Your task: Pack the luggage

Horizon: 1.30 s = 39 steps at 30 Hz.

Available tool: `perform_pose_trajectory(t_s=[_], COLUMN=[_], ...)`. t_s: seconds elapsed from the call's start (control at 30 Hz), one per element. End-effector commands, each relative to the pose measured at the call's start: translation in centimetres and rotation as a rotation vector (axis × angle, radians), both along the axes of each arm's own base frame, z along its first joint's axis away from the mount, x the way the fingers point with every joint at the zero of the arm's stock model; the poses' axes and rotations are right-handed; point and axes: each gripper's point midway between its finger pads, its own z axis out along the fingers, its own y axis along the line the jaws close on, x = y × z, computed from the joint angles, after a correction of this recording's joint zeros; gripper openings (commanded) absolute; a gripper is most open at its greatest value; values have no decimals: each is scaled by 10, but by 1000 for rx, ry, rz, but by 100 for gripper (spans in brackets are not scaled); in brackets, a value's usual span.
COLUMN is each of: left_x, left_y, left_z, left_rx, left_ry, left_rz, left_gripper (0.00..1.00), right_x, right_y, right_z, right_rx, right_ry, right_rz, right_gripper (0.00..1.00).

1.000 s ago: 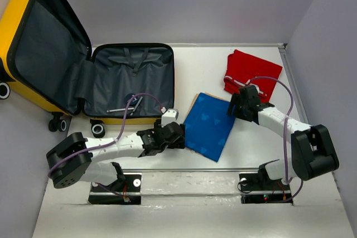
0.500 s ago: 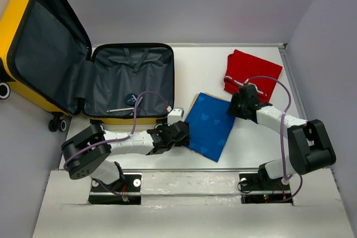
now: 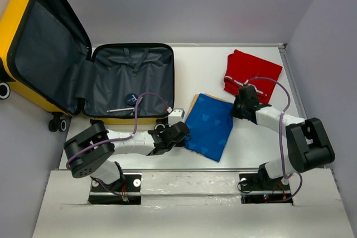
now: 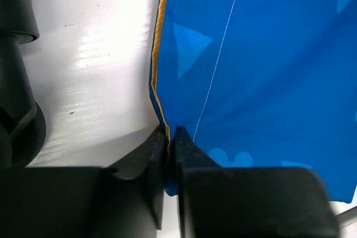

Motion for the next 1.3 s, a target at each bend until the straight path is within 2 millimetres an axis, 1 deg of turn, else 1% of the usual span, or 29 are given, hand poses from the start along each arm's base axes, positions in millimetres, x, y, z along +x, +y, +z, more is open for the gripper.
perform_pose_trajectory(t_s=[0.0, 0.07, 0.17, 0.2, 0.27, 0.37, 0.4, 0.47, 0.57, 0.6, 0.63, 0.67, 0.7, 0.73, 0.77, 0.8, 0.83, 0.87, 0.9, 0.93, 0.97, 1.0, 1.07, 1.1, 1.13, 1.17, 1.2, 1.23, 1.27], left_x=[-12, -11, -7, -4, 1, 7, 8, 17, 34, 46, 45, 57, 63, 69, 82, 87, 92, 97, 107, 110, 113, 115, 116, 117, 118, 118, 119, 120, 123], left_y=[19, 17, 10, 8, 3, -10, -11, -13, -8, -1, 0, 10, 18, 25, 42, 54, 64, 77, 99, 111, 122, 142, 165, 176, 197, 213, 226, 236, 255], left_z=[-22, -17, 9, 26, 48, 96, 109, 135, 167, 185, 188, 205, 218, 232, 250, 263, 273, 286, 293, 300, 304, 312, 316, 318, 322, 319, 317, 314, 303], left_rx=[77, 62, 0, -40, -78, -174, -193, -209, -262, -281, -283, -287, -289, -295, -295, -288, -284, -273, -244, -235, -223, -206, -169, -154, -134, -88, -61, -39, 1], left_ry=[39, 30, -16, -45, -82, -146, -165, -204, -246, -273, -281, -299, -329, -352, -381, -412, -430, -445, -465, -473, -478, -490, -500, -510, -528, -533, -534, -531, -517], left_rz=[-2, -1, -6, -2, -5, -33, -34, -30, -4, 15, 6, 40, 46, 63, 113, 132, 157, 187, 244, 270, 290, 340, 393, 417, 476, 529, 567, 599, 654], left_gripper=[9, 6, 6, 6, 6, 6, 6, 6, 6, 6, 6, 6, 6, 6, 6, 6, 6, 6, 6, 6, 6, 6, 6, 6, 6, 6, 9, 43, 78], right_x=[5, 5, 3, 4, 4, 3, -1, 1, 5, 9, 13, 16, 25, 30, 35, 41, 51, 53, 70, 74, 84, 93, 105, 110, 125, 137, 140, 149, 154], right_y=[3, 5, 6, 7, 9, 16, 23, 30, 37, 50, 56, 63, 71, 80, 97, 106, 119, 137, 154, 166, 179, 206, 234, 254, 272, 283, 298, 316, 323], right_z=[3, 15, 35, 53, 71, 101, 110, 129, 154, 173, 183, 192, 222, 234, 233, 243, 275, 283, 297, 276, 303, 279, 277, 296, 261, 276, 269, 232, 225], right_rx=[36, 55, 78, 93, 113, 151, 188, 224, 262, 281, 289, 298, 317, 329, 332, 336, 355, 365, 373, 365, 389, 394, 416, 447, 438, 476, 494, 485, 489], right_ry=[-40, -79, -140, -191, -234, -292, -292, -320, -362, -391, -404, -416, -469, -486, -468, -480, -538, -546, -561, -513, -559, -499, -488, -518, -456, -479, -463, -397, -384], right_rz=[-10, -5, 4, 10, 23, 57, 84, 103, 128, 163, 176, 193, 215, 233, 268, 286, 308, 343, 363, 377, 394, 426, 452, 471, 467, 463, 480, 492, 506], right_gripper=[15, 10, 7, 7, 7, 7, 7, 7, 7, 7, 7, 7, 7, 7, 7, 7, 7, 7, 7, 7, 7, 7, 7, 7, 7, 7, 7, 26, 41])
